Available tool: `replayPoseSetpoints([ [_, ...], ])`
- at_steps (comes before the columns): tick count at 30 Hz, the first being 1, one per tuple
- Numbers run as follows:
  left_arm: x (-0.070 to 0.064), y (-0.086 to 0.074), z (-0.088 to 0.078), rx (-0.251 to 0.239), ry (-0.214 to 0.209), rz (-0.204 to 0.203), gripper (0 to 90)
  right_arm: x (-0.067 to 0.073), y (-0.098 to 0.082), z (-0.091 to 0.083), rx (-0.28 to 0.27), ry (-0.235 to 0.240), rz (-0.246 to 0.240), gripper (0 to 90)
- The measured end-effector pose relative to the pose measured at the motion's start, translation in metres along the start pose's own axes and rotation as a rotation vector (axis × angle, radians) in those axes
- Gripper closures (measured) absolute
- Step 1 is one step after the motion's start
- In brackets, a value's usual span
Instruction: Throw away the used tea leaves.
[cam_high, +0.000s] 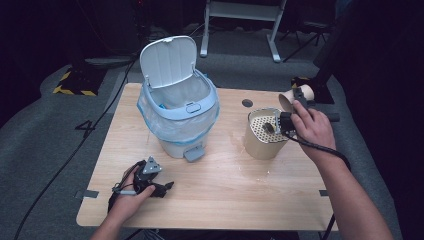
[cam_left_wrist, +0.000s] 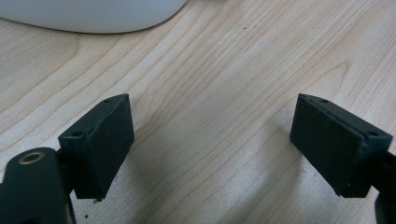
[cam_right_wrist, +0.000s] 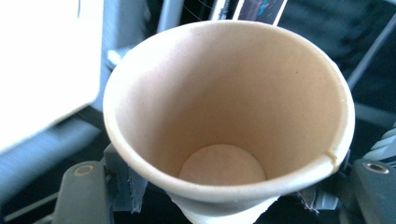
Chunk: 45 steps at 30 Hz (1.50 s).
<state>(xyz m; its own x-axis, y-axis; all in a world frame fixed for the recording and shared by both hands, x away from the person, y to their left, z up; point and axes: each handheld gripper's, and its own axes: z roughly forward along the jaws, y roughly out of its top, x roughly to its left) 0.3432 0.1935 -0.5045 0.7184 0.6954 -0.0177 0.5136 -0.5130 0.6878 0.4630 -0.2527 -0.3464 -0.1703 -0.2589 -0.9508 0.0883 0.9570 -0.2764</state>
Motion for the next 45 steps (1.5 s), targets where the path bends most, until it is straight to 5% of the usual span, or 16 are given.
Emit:
replayPoseSetpoints([
  [11,0.0,0.0,0.0,0.001,-0.006,-0.001,13.6,-0.01,-0.029,0.005,-0.159,0.373,0.767,30.9],
  [16,0.0,0.001,0.001,0.004,-0.003,0.0,12.9,-0.009,-0.034,0.006,-0.224,0.484,0.974,30.9],
  [21,0.0,0.001,0.0,0.004,0.001,0.003,13.0,-0.012,-0.04,0.006,-0.298,0.663,1.236,30.4],
  [25,0.0,0.001,0.0,0.005,0.001,0.004,12.9,-0.015,-0.041,0.003,-0.323,0.741,1.288,30.4],
  [30,0.0,0.001,0.0,0.005,0.001,0.004,13.0,-0.019,-0.042,0.001,-0.421,0.819,1.361,30.3],
  [39,0.001,0.001,0.001,0.004,-0.004,0.001,12.4,-0.027,-0.047,-0.001,-0.473,0.849,1.457,30.2],
  [45,0.001,0.002,0.002,0.005,-0.008,0.001,12.1,-0.034,-0.043,-0.006,-0.481,0.831,1.46,30.1],
])
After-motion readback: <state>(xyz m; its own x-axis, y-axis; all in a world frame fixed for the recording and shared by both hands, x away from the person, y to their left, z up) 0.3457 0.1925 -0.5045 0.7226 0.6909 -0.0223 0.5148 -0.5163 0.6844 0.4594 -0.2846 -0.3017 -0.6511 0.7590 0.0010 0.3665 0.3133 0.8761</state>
